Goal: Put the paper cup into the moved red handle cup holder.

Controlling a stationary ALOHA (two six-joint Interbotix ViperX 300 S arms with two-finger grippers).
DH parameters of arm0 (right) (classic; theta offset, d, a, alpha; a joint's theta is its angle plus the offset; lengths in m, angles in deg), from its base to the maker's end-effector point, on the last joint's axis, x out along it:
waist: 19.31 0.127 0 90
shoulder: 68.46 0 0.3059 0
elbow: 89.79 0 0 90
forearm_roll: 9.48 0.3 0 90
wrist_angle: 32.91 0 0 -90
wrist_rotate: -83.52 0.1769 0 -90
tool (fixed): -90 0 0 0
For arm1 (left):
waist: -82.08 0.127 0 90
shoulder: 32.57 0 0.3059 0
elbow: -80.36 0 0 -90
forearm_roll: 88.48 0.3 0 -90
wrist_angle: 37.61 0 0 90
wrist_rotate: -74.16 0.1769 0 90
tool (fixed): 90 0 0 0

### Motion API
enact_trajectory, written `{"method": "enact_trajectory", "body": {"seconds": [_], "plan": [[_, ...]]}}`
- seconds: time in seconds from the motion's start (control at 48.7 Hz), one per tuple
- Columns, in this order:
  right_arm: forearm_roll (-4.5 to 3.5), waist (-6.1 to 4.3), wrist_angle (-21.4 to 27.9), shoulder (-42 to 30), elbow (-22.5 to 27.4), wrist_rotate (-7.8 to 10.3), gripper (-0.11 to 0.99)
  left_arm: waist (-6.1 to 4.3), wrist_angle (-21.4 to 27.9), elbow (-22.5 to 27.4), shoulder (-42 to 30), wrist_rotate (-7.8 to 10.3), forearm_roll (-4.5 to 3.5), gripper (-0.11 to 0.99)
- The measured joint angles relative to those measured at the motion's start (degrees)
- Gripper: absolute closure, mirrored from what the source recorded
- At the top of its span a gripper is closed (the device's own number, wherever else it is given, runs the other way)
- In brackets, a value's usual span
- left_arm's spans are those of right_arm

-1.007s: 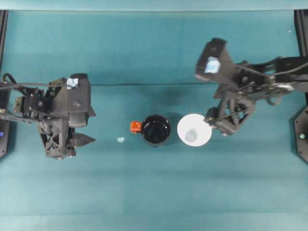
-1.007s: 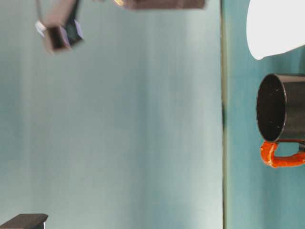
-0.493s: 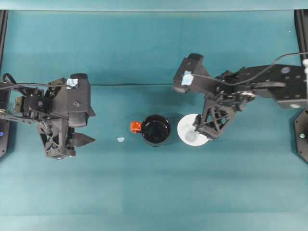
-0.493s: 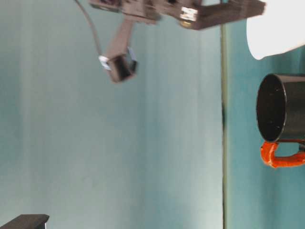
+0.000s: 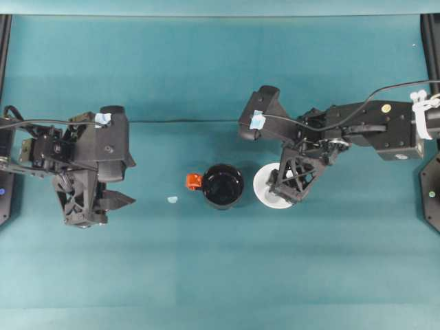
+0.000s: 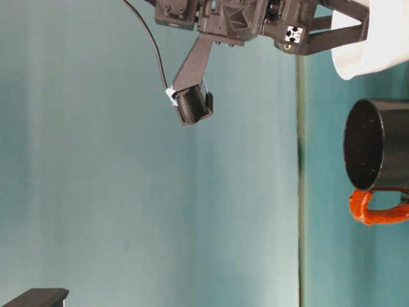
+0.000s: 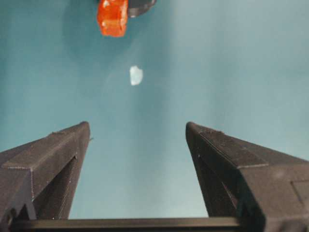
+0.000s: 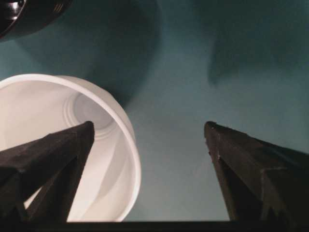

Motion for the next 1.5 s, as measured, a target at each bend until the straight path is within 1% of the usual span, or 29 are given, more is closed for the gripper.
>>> {"method": "enact_trajectory", "body": {"seconds": [0.041, 0.082, 0.103, 0.144, 0.164, 0.205, 0.267, 0.329, 0.39, 0.411, 0.431, 0.452, 0.473, 0.493, 0.514, 0.575, 0.596, 0.719, 0.822, 0.842, 0.863, 0.925, 0.945, 1.007, 1.11, 1.192, 1.336, 1.418, 1.5], "plan": [[0.0, 0.09, 0.09, 0.0, 0.0, 0.18, 0.19, 0.09, 0.0, 0.0, 0.0, 0.0, 0.09, 0.03], [0.0, 0.09, 0.09, 0.0, 0.0, 0.26, 0.28, 0.09, 0.0, 0.0, -0.09, 0.0, 0.0, 0.03], [-0.09, 0.09, 0.09, 0.0, 0.09, 0.26, 0.33, 0.0, 0.0, 0.0, -0.09, 0.0, 0.0, 0.03], [0.0, 0.09, 0.09, 0.0, 0.0, 0.26, 0.44, 0.0, 0.0, 0.0, 0.0, 0.0, 0.09, 0.03], [-0.09, 0.18, 0.09, 0.0, 0.09, 0.35, 0.5, 0.0, 0.0, 0.0, -0.09, 0.0, 0.0, 0.03], [0.0, 0.26, 0.09, 0.0, 0.0, 0.35, 0.62, 0.09, -0.09, 0.0, 0.0, 0.0, 0.09, 0.03], [0.0, 0.62, 0.18, 0.0, 0.0, 0.35, 0.76, 0.0, 0.0, 0.0, 0.0, 0.0, 0.0, 0.03], [-0.09, 0.88, 0.18, -0.09, 0.0, 0.35, 0.86, 0.0, 0.0, 0.0, 0.0, 0.0, 0.09, 0.03], [0.09, 1.14, 0.26, 0.0, 0.09, 0.35, 0.93, 0.0, -0.18, 0.0, 0.0, 0.0, 0.0, 0.03], [0.26, 1.14, 0.26, -0.09, 0.09, 0.35, 0.95, 0.0, -0.18, 0.0, 0.0, 0.0, 0.09, 0.03], [0.44, 1.23, 0.26, 0.0, 0.09, 0.35, 0.96, 0.0, -0.26, 0.0, 0.0, 0.0, 0.0, 0.03], [0.44, 1.23, 0.26, 0.0, 0.09, 0.35, 0.97, 0.0, -0.44, 0.0, -0.09, 0.0, 0.0, 0.03], [0.62, 1.23, 0.26, 0.0, 0.09, 0.35, 0.97, 0.0, -0.53, 0.0, -0.09, 0.0, 0.09, 0.03], [0.97, 1.23, 0.26, 0.0, 0.09, 0.35, 0.98, 0.09, -0.62, 0.0, -0.09, 0.0, 0.0, 0.03], [1.05, 1.23, 0.18, 0.0, 0.18, 0.35, 0.98, 0.0, -0.79, 0.0, -0.09, 0.0, 0.09, 0.03], [1.32, 1.32, 0.18, 0.0, 0.09, 0.35, 0.99, 0.0, -1.14, 0.0, -0.09, 0.0, 0.0, 0.03], [1.32, 1.23, 0.26, 0.0, 0.18, 0.35, 0.99, 0.0, -1.23, 0.0, 0.0, 0.0, 0.09, 0.03], [1.49, 1.23, 1.41, 0.09, 0.35, 0.35, 0.99, 0.0, -1.49, -0.09, 0.0, 0.0, 0.0, 0.03], [1.49, 1.32, 5.63, 0.62, 1.41, 0.35, 0.99, 0.0, -1.49, -0.18, 0.0, 0.0, 0.09, 0.03], [1.49, 1.32, 6.42, 0.88, 1.76, 0.35, 0.99, 0.0, -1.49, -0.26, 0.0, 0.0, 0.0, 0.03], [1.49, 1.32, 7.56, 1.23, 2.29, 0.35, 0.99, 0.0, -1.49, -0.26, 0.0, 0.0, 0.09, 0.03], [1.49, 0.97, 10.2, 2.46, 3.96, 0.35, 0.99, 0.0, -1.49, -0.26, 0.0, 0.0, 0.0, 0.03], [1.49, 0.79, 10.99, 2.9, 4.57, 0.35, 0.99, 0.0, -1.49, -0.26, -0.09, 0.0, 0.09, 0.03], [1.49, 0.18, 13.45, 4.04, 6.5, 0.35, 0.99, 0.09, -1.49, -0.26, 0.0, 0.0, 0.0, 0.03], [1.49, -0.88, 16.96, 5.63, 11.25, 0.35, 0.99, 0.0, -1.49, -0.35, -0.09, 0.0, 0.09, 0.03], [1.49, -0.97, 19.07, 5.8, 14.94, 0.26, 0.99, 0.0, -1.49, -0.44, 0.0, 0.0, 0.0, 0.03], [1.49, -0.7, 21.8, 4.22, 20.13, 0.35, 0.99, 0.0, -1.58, -0.7, 0.0, 0.0, 0.0, 0.03], [1.41, -0.62, 22.5, 2.37, 23.03, 0.26, 0.99, 0.0, -1.58, -0.88, 0.0, 0.0, 0.0, 0.03], [1.49, -0.44, 22.5, 0.7, 25.4, 0.35, 0.99, 0.0, -1.58, -1.05, 0.09, 0.0, 0.0, 0.03]]}}
